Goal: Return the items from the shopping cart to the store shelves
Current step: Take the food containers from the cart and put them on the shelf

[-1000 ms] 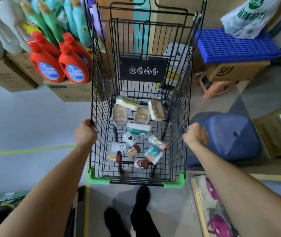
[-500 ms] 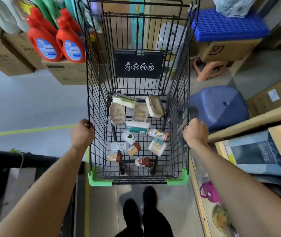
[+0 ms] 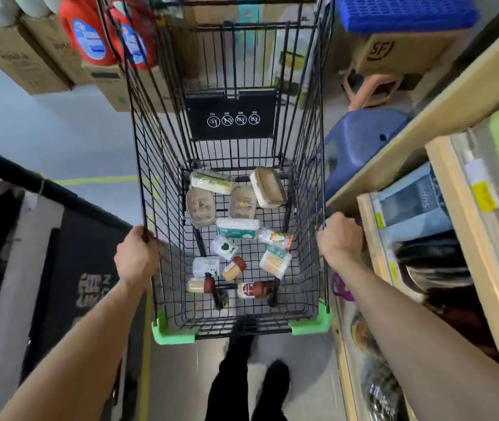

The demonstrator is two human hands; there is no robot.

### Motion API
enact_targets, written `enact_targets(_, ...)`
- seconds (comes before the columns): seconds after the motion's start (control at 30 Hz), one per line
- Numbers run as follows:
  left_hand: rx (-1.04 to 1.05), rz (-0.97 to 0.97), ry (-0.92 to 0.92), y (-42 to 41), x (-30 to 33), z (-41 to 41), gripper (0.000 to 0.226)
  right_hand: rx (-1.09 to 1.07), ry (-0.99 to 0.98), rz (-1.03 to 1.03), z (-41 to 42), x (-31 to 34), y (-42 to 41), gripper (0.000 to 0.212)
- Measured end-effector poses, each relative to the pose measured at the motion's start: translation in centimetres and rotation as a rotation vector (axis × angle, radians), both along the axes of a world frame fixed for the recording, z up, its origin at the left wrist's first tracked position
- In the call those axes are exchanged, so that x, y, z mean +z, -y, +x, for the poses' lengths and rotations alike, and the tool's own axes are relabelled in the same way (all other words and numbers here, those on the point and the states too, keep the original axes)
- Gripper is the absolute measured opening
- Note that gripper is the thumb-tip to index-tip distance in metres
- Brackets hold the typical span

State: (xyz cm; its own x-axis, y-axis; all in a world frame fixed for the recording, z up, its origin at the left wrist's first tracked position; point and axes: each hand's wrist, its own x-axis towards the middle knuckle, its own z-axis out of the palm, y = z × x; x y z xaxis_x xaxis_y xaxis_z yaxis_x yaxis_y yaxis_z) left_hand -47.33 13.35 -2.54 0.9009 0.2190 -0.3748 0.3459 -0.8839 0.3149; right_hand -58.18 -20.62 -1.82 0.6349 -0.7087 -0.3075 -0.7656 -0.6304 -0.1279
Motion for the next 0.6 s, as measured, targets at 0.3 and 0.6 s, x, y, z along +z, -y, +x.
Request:
enact_targets(0.3,0.048,-0.007,0.0,-3.5,1.8,-9.0,0.02,0.08,0.078,0.14,-8.6,-0.4,-2.4,0.01)
enact_targets(0.6,0.048,-0.31,0.179,6.2,0.8,-5.1,0.023,0.664,0.326,0.08,-9.5,-0.7,-7.8,0.026)
